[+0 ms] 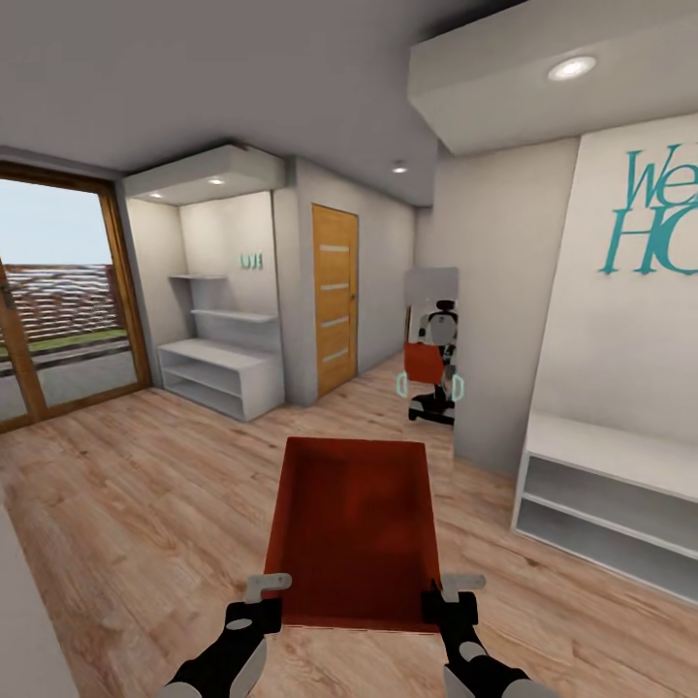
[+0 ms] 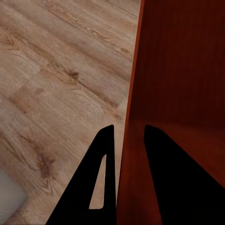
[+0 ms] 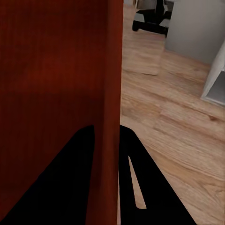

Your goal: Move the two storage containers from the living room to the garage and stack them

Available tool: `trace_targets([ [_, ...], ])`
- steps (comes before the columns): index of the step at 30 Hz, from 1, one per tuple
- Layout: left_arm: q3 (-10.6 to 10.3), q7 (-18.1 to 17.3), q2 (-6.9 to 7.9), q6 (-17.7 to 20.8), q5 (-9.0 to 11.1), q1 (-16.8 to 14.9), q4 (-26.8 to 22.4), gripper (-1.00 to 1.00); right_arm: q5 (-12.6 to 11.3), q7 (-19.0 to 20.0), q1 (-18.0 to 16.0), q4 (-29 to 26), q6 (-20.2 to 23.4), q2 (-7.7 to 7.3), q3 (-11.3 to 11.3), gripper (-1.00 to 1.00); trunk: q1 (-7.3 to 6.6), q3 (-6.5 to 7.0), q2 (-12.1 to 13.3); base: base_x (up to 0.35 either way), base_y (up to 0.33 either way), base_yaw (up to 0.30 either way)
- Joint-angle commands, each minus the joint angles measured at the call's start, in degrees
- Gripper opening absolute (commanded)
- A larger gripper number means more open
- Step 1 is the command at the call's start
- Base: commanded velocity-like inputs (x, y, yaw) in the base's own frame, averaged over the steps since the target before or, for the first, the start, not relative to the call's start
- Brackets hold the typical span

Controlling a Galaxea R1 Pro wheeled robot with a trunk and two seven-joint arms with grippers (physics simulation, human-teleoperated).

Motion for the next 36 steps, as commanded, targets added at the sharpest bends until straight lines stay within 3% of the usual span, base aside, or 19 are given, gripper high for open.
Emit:
trace_targets([
  [1, -0.92, 0.28, -0.01, 0.20, 1.45, 0.00, 0.18, -1.00, 0.16, -0.40, -0.08, -2.39, -0.46, 0.01, 0.29, -1.00, 0.04, -0.09, -0.06, 0.322, 0.000, 0.000],
  [28, -0.92, 0.28, 0.01, 0.20, 1.45, 0.00, 0.18, -1.00, 0.19, -0.40, -0.08, -2.39, -0.47, 0.01, 0.29, -1.00, 0.04, -0.09, -0.06, 0.322, 0.000, 0.001],
  [36, -0.92, 0.28, 0.01, 0.20, 1.45, 0.00, 0.18, -1.00, 0.17, -0.40, -0.08, -2.39, -0.47, 0.01, 0.29, -1.00, 0.04, -0.09, -0.06, 0.322, 0.000, 0.187],
])
